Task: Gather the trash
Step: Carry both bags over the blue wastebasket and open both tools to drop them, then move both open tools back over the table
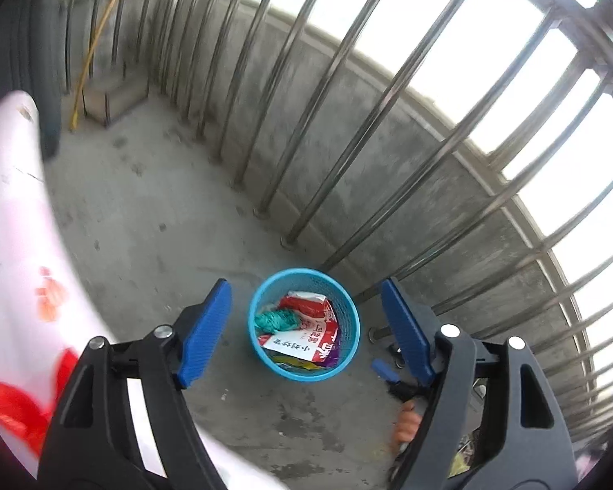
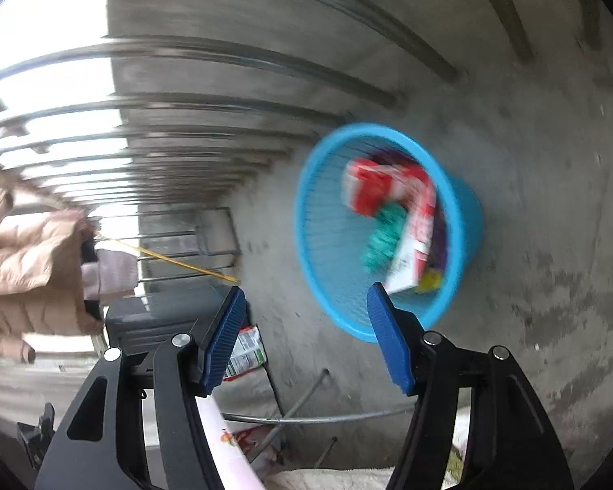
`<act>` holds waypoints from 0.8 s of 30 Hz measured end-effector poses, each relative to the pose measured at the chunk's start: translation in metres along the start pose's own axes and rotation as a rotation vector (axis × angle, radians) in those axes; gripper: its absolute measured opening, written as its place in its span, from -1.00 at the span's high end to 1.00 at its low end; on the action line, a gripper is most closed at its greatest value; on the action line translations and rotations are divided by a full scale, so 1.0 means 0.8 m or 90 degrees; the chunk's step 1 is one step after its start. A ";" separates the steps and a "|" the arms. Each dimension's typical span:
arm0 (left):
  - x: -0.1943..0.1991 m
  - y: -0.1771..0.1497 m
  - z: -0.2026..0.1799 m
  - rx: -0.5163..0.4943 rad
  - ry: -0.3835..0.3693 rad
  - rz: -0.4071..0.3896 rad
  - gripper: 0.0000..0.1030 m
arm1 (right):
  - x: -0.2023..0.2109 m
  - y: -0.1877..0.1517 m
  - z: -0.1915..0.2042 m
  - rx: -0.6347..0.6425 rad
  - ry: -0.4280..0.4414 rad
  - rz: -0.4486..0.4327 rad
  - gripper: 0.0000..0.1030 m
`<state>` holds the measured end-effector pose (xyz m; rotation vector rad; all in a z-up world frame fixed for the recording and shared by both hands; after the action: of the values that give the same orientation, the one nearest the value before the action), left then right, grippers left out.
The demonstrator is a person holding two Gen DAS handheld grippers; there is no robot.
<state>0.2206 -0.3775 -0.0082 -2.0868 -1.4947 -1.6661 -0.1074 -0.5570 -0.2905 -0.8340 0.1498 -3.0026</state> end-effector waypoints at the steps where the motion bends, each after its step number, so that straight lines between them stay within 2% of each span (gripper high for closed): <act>1: 0.020 -0.009 0.002 -0.008 0.003 -0.015 -0.43 | 0.008 -0.006 0.024 0.036 -0.001 -0.004 -0.19; 5: 0.104 -0.052 0.028 -0.023 0.037 -0.084 -0.52 | 0.012 -0.042 0.119 0.190 -0.038 0.011 -0.19; 9: 0.185 -0.110 0.085 0.021 0.091 -0.146 -0.55 | -0.019 -0.118 0.219 0.367 -0.079 0.082 -0.19; 13: 0.237 -0.161 0.147 0.077 0.164 -0.180 -0.59 | -0.054 -0.198 0.279 0.489 -0.088 0.167 -0.20; 19: 0.297 -0.243 0.256 0.213 0.230 -0.213 -0.59 | -0.116 -0.325 0.327 0.610 -0.096 0.299 -0.21; 24: 0.333 -0.306 0.332 0.321 0.262 -0.244 -0.59 | -0.156 -0.397 0.344 0.663 -0.125 0.364 -0.21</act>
<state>0.2156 0.0711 -0.0242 -1.1801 -1.9742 -1.4811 0.1430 -0.2586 -0.0890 -0.7346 -0.9109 -1.9936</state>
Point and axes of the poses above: each gripper's, at about its wrist camera, not at the fingertips, and x roughly against the way its jaws point, z to its left, y to its top, the point moved 4 cm from there along -x, roughly the way its jaws point, and after that the axes turned 10 degrees about z, right-handed, at the moved point
